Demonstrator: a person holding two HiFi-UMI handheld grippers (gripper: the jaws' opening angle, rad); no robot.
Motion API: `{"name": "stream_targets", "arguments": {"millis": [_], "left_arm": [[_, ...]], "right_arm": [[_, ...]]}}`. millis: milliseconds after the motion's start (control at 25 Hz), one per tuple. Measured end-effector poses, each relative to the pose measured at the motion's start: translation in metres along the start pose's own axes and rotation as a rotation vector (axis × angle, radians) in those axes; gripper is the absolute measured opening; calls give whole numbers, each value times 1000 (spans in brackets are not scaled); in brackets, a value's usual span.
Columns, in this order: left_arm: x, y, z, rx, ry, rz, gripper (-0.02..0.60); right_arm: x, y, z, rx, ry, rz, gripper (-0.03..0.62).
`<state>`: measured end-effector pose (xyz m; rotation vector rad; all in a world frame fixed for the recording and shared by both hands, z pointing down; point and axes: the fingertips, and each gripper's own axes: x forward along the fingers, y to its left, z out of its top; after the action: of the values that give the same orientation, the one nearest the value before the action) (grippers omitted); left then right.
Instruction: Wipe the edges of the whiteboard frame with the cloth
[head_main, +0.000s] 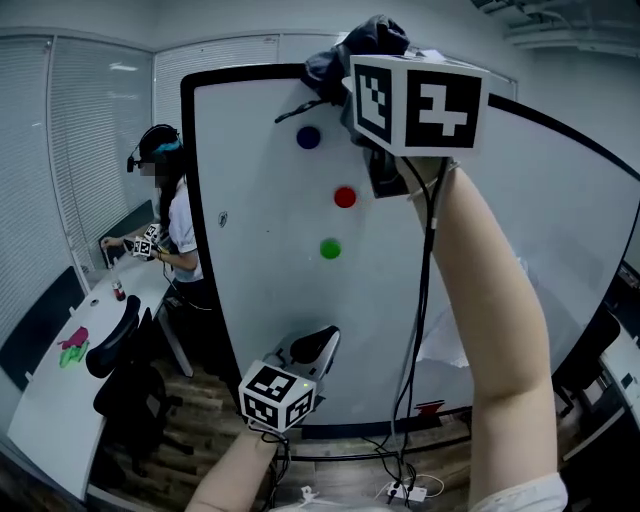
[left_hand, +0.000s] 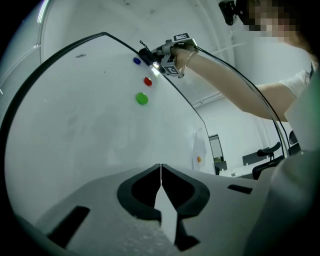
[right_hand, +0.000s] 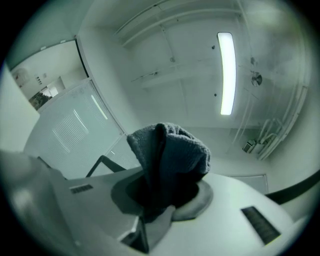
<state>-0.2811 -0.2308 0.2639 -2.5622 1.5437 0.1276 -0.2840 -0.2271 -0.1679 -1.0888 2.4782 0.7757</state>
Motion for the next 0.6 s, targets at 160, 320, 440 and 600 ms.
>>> {"name": "stream_targets", "arguments": {"millis": [160,320,440,600], "left_arm": [[4,-1,-1,-8,-12,28,20],[11,-11,-4,-10,-18,46,20],[37,-44,-10,-6,-5,51,20],[55,-70,-8,-7,-14,64,20]], "right_arm": [[-8,-15,-2,-47,5,-18,77],[-18,-36,-5,-51,14,-35,77],[-45,-88,-12,16,28,-58,77],[-65,-125,-18,29,44,-75,77]]}}
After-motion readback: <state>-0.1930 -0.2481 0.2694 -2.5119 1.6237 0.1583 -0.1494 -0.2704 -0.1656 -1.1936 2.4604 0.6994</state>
